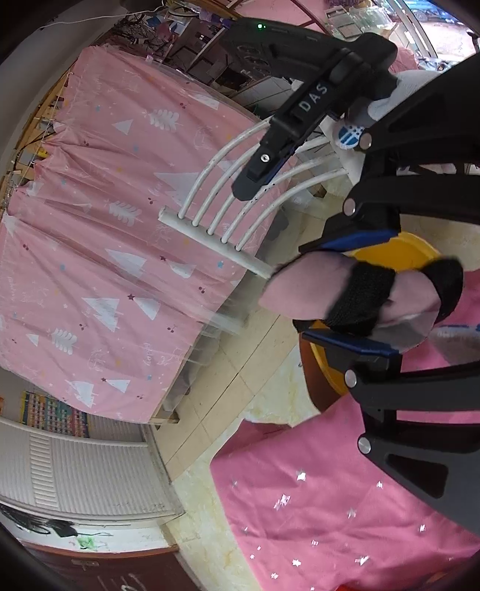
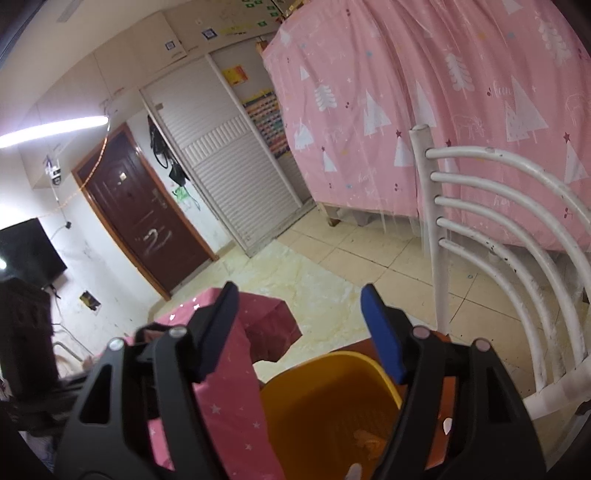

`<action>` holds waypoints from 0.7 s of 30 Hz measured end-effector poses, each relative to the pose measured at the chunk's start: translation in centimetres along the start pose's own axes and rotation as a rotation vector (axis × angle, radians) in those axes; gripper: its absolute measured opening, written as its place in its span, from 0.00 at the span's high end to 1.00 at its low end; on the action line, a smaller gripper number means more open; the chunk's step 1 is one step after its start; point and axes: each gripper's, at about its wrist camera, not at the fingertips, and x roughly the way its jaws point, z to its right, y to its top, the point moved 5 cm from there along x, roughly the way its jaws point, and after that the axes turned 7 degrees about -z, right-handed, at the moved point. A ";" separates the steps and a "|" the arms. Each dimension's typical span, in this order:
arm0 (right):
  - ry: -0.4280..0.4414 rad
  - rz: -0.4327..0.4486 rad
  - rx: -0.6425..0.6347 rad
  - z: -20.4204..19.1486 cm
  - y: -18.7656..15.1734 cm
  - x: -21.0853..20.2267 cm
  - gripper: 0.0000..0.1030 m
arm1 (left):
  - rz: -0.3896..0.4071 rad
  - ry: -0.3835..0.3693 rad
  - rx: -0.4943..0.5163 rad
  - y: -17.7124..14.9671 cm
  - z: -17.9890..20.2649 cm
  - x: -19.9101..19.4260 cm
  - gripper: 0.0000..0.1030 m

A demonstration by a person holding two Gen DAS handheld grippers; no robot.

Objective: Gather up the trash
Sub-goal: 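Carry both items to the yellow bucket and open both tools to drop them, then move both tools back over the pile of clothes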

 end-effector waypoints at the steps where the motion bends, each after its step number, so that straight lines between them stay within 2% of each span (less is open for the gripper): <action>1: 0.003 0.002 0.000 -0.1 0.0 -0.1 0.36 | 0.000 -0.002 -0.004 0.0 0.0 0.1 0.61; 4: 0.012 -0.001 -0.009 -0.5 -0.2 0.0 0.36 | 0.005 0.000 -0.014 0.1 0.1 0.0 0.51; 13: 0.056 -0.024 -0.046 -2.3 -0.6 0.4 0.36 | 0.045 0.031 -0.045 -0.3 -1.2 -3.1 0.49; 17: 0.072 -0.038 -0.091 -4.5 -1.4 0.6 0.35 | 0.077 0.048 -0.058 -0.5 -2.2 -5.3 0.49; 21: 0.104 -0.067 -0.134 -7.1 -2.5 1.1 0.27 | 0.106 0.094 -0.082 -1.0 -4.2 -8.1 0.47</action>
